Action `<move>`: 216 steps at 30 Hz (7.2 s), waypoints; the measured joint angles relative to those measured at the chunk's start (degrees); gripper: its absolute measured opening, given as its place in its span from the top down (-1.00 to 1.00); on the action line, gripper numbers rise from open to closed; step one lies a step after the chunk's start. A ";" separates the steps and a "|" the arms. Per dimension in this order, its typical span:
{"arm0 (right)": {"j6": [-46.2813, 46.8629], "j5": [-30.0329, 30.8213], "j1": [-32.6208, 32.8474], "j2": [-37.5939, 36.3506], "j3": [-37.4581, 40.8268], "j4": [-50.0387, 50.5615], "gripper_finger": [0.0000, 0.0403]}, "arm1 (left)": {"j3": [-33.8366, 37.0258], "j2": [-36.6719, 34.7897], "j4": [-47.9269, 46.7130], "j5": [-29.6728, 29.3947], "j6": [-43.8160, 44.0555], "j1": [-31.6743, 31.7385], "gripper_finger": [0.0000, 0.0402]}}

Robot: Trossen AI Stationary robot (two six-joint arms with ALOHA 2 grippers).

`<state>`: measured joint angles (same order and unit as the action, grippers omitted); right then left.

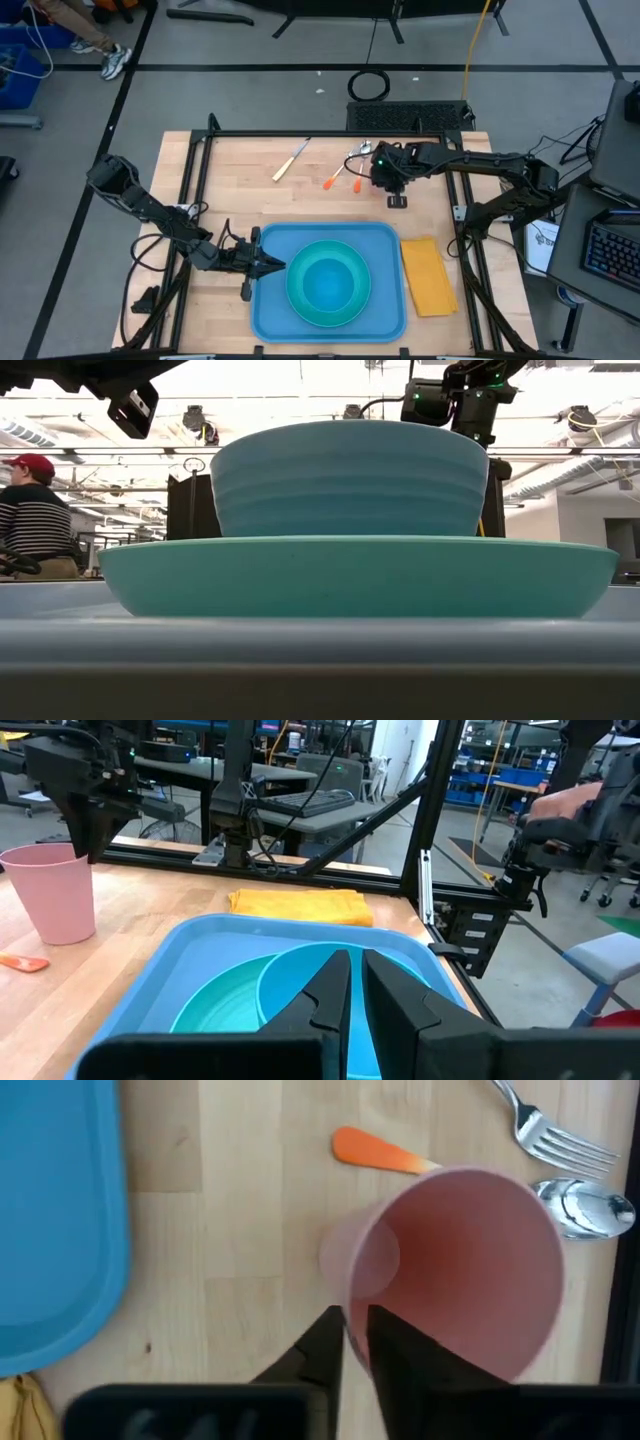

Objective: Set up tray
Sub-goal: Put the pink cup on the blue tray to the top right of the light blue plate

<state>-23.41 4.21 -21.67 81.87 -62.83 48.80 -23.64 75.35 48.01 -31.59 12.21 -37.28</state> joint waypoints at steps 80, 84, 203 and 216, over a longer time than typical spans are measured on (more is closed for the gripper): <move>27.24 1.44 40.17 1.77 -6.34 11.39 1.00 | 0.00 0.02 -0.79 -0.03 0.16 0.02 0.84; 27.27 1.45 40.17 1.77 -6.34 11.39 1.00 | 0.00 0.02 -0.76 -0.02 0.31 0.02 0.84; 25.31 1.78 42.69 5.32 -4.16 9.51 0.93 | -0.02 0.02 -1.53 -0.04 1.00 0.02 0.84; 26.02 -0.43 41.90 0.23 -5.14 7.52 0.99 | -0.02 0.02 -1.53 -0.04 1.03 0.02 0.84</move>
<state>2.61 3.78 20.23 82.09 -67.96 56.32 -23.66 75.37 46.48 -31.64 13.23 -37.26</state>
